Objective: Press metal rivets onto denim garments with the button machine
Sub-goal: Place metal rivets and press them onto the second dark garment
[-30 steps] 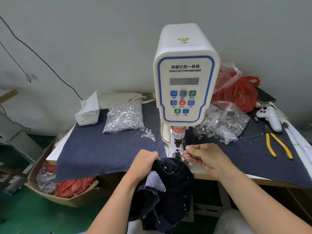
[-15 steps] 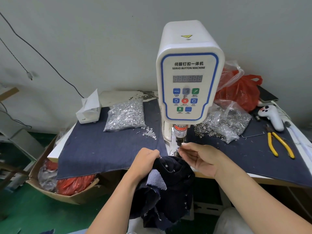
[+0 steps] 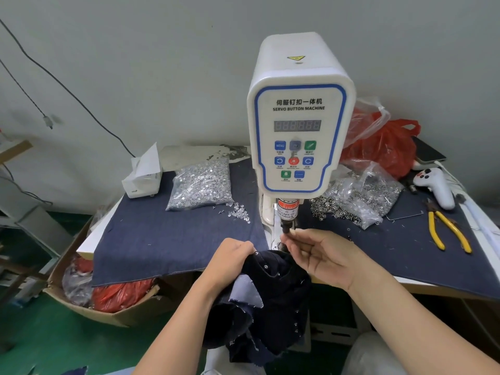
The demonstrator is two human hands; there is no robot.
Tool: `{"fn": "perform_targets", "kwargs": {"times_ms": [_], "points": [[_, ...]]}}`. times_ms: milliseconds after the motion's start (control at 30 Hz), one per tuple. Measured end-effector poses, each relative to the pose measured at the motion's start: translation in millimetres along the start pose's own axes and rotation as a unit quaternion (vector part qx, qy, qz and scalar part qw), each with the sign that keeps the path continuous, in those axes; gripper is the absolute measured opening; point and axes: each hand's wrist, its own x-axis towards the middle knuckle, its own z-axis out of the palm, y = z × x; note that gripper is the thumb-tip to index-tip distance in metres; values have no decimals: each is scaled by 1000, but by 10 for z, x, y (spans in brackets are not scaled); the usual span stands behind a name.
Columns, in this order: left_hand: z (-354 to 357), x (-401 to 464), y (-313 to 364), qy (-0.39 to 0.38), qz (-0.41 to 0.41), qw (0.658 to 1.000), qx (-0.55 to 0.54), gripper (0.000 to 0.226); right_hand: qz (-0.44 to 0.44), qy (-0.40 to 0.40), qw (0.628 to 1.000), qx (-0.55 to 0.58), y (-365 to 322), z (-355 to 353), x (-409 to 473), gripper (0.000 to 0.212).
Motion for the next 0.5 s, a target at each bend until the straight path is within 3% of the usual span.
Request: {"fn": "perform_targets", "kwargs": {"times_ms": [100, 167, 200, 267, 300, 333, 433, 500], "points": [[-36, -87, 21, -55, 15, 998, -27, 39, -24, -11, 999, -46, -15, -59, -97, 19], [-47, -152, 48, -109, 29, 992, -49, 40, -103, 32, 979, -171, -14, -104, -168, 17], [-56, -172, 66, -128, 36, 989, -58, 43, -172, 67, 943, -277, 3, -133, -206, 15], [-73, -188, 95, -150, 48, 983, -91, 48, -319, 101, 801, -497, 30, -211, -297, 6], [-80, -188, 124, -153, 49, 981, -112, 47, -355, 66, 741, -566, 38, -255, -325, 8], [-88, -183, 158, -153, 44, 978, -131, 46, -360, 22, 706, -610, 47, -300, -349, 20], [-72, -190, 214, -168, 27, 966, -196, 35, -333, -82, 713, -612, 71, -384, -390, 46], [-44, -235, 235, -196, 40, 953, -229, 33, -350, -101, 691, -625, 83, -403, -358, 46]]}}
